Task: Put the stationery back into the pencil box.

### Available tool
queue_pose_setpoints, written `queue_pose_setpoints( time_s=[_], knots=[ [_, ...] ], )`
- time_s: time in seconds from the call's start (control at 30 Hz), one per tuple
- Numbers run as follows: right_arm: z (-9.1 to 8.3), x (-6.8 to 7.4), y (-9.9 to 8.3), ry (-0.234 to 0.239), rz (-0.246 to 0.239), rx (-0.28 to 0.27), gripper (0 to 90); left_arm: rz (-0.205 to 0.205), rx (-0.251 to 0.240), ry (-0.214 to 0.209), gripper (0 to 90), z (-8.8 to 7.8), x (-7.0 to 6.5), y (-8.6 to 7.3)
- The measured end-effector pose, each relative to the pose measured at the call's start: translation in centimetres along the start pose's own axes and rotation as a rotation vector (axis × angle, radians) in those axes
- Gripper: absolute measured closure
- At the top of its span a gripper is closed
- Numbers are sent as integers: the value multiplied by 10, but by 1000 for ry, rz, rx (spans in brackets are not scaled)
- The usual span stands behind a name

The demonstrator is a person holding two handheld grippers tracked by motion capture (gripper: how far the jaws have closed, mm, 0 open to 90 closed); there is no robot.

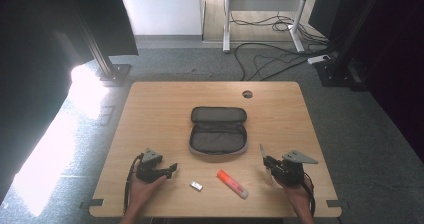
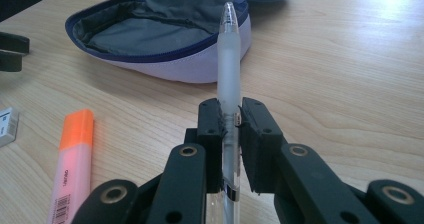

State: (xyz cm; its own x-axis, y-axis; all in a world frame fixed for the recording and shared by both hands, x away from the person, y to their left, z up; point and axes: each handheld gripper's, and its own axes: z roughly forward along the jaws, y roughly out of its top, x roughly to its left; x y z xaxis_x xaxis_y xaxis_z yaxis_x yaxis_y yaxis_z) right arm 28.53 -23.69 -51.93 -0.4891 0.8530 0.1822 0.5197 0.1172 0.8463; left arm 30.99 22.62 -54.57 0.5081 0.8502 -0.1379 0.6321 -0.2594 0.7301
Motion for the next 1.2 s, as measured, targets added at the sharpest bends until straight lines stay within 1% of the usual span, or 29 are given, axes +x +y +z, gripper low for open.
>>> queue_pose_setpoints(
  time_s=[0.17,0.4,0.47,0.6,0.7,0.9,1.07,1.2],
  knots=[
    [1,0,0,8,-14,-2,787,-8,-2,7,266,0,1,0],
    [-4,-8,-1,43,28,-38,788,1,-1,13,266,0,-1,0],
    [-7,-8,1,53,34,-57,788,0,-3,12,265,0,-1,0],
    [-14,-6,7,57,27,-92,788,1,-3,13,266,-1,-1,-1],
    [-15,-5,11,65,23,-112,788,-5,-3,17,266,-2,-1,-2],
    [-10,-2,16,81,6,-113,788,-14,-5,29,266,-4,0,-4],
    [-6,-1,19,88,7,-116,788,-8,1,32,266,-5,-1,-4],
    [-5,2,23,94,-5,-117,788,-5,6,36,266,-4,-1,-4]
  ],
)
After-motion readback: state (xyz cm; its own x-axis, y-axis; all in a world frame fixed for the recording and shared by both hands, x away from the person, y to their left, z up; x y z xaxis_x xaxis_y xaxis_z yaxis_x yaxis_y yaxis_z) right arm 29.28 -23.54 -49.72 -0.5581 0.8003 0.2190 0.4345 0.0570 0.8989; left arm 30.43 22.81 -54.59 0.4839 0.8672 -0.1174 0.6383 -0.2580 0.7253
